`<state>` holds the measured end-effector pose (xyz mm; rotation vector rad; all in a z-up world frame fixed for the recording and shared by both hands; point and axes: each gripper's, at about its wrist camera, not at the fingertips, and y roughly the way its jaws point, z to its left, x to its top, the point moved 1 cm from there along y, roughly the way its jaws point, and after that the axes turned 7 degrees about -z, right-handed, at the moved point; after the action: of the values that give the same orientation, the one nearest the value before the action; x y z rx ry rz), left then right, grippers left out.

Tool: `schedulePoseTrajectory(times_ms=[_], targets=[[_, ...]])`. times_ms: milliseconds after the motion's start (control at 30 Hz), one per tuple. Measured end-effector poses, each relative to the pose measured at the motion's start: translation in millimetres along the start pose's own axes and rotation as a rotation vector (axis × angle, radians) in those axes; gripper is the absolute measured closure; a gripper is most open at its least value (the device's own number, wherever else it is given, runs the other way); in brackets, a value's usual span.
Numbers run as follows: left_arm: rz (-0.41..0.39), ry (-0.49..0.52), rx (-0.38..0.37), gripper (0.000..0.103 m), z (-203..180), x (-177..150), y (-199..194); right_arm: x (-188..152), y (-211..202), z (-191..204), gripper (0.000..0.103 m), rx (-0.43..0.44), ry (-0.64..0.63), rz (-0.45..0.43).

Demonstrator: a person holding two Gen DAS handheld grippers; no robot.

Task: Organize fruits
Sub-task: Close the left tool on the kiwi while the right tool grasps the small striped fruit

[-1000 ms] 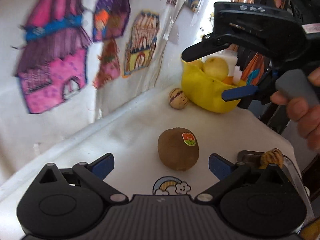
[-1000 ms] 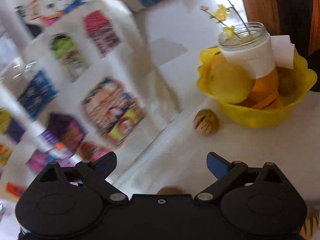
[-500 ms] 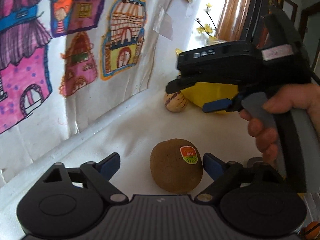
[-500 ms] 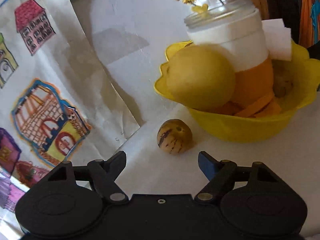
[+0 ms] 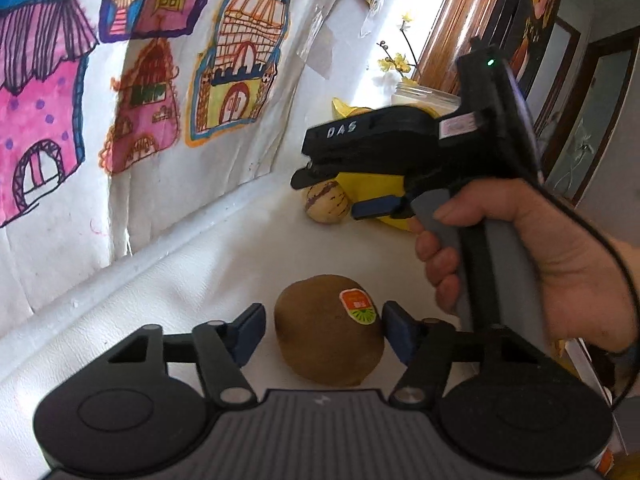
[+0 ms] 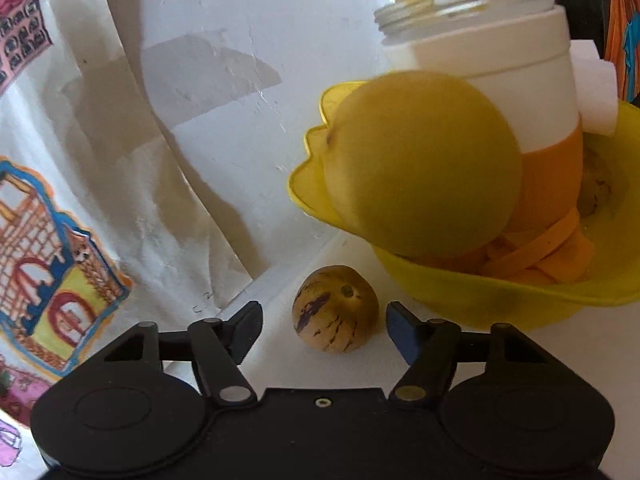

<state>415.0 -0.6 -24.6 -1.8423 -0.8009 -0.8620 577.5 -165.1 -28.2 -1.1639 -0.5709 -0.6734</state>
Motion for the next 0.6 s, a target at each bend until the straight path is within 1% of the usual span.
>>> schedulePoseTrajectory(times_ms=[67,167,367,433,467,500,600], targets=[[-0.003,-0.010,-0.005,0.039,1.7,0.3,-0.1,-0.5,8.3,-1.1,0.038,-0.004,-0.001,0.004],[-0.002,-0.028,-0.011,0.040,5.8,0.5,-2.2,-2.0,14.2,-2.7,0.041,-0.007,-0.001,0.012],[-0.006,-0.028,-0.011,0.040,5.9,0.5,-2.2,-2.0,16.4,-6.6,0.041,0.012,0.009,-0.002],[-0.007,-0.033,-0.012,0.040,5.2,1.1,-2.6,-3.7,9.9,-9.0,0.044,0.011,0.008,-0.009],[-0.007,-0.037,-0.013,0.040,5.8,1.0,-2.6,-4.8,8.6,-9.8,0.049,0.007,0.010,-0.012],[-0.006,-0.041,-0.014,0.040,6.6,0.9,-3.2,-5.0,8.1,-11.3,0.052,0.002,0.015,-0.014],[-0.008,-0.047,-0.019,0.040,8.9,0.1,-4.7,-6.7,12.0,-18.3,0.053,0.019,0.036,-0.012]])
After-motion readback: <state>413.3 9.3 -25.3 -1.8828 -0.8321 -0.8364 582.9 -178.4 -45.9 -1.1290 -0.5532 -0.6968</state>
